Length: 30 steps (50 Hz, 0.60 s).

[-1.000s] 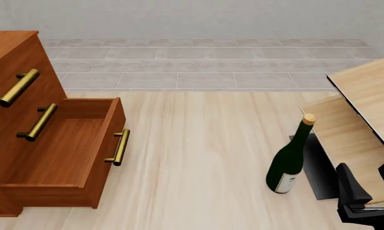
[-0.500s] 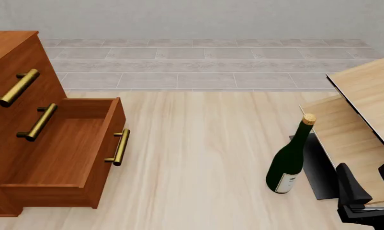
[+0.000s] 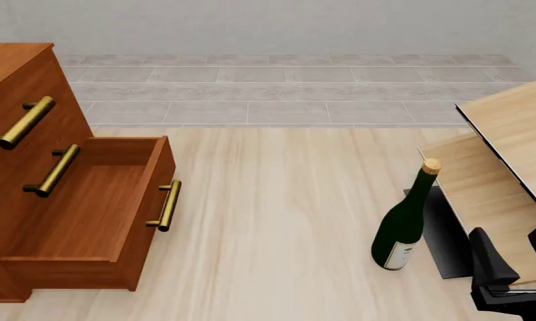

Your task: Put the bowl on top of the cabinet.

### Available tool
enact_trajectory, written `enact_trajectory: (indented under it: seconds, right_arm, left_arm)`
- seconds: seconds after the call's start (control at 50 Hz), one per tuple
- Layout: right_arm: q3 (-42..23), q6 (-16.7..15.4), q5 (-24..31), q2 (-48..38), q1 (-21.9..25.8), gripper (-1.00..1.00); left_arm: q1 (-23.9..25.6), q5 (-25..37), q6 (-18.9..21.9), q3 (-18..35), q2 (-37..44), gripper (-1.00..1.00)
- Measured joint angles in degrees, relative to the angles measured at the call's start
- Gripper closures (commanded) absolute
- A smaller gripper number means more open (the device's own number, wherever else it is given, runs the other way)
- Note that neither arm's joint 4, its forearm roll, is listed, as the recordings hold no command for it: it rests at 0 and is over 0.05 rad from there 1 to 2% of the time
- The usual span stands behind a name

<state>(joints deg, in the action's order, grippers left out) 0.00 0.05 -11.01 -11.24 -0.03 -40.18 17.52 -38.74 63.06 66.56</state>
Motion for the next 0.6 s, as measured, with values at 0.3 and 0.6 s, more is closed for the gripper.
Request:
enact_trajectory:
  seconds: [0.3,0.6]
  right_arm:
    - [0.0,0.0,0.0,0.0,0.0,-1.0]
    - [0.0,0.0,0.0,0.0,0.0,-1.0]
  left_arm:
    - [-0.4,-0.6,1.4,0.1,-1.0,-1.0]
    - [0.3,-0.2,1.3,0.6,-4.1,-1.0]
